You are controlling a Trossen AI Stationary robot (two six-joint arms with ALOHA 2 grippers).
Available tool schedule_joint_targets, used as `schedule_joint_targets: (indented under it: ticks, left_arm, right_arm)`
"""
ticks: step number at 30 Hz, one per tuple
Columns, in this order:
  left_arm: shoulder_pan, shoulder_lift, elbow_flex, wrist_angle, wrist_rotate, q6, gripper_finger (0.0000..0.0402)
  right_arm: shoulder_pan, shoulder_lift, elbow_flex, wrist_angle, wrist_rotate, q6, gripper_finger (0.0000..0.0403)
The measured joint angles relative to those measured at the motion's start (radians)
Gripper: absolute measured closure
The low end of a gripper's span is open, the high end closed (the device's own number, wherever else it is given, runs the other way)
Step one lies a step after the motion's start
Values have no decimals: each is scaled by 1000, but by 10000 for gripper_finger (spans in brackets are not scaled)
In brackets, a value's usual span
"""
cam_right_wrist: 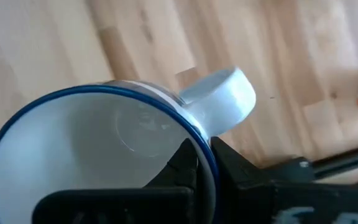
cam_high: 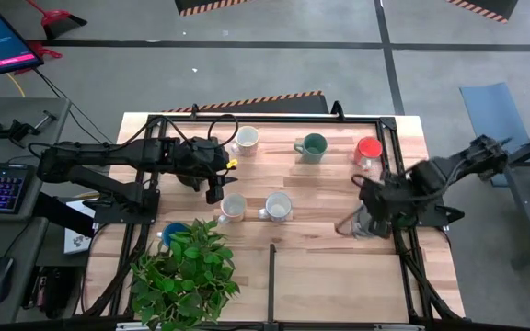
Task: Place coffee mugs
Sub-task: Put the blue patterned mug on the shelf
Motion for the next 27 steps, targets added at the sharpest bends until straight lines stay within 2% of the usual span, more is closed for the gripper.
schedule_joint_targets:
  ticks: [6,15,22,27]
  left_arm:
    - [0,0,0,30,-20,0,250]
    - [0,0,0,48,-20,0,250]
    - [0,0,0,49,-20,0,250]
    - [0,0,0,63,-21,0,250]
  right_arm:
    - [190,4,-92,115,70,207,402]
    - [373,13,-218,185,-11,530,403]
    - [478,14,-291,271,-19,686,403]
    - [533,20,-300,255,-45,742,403]
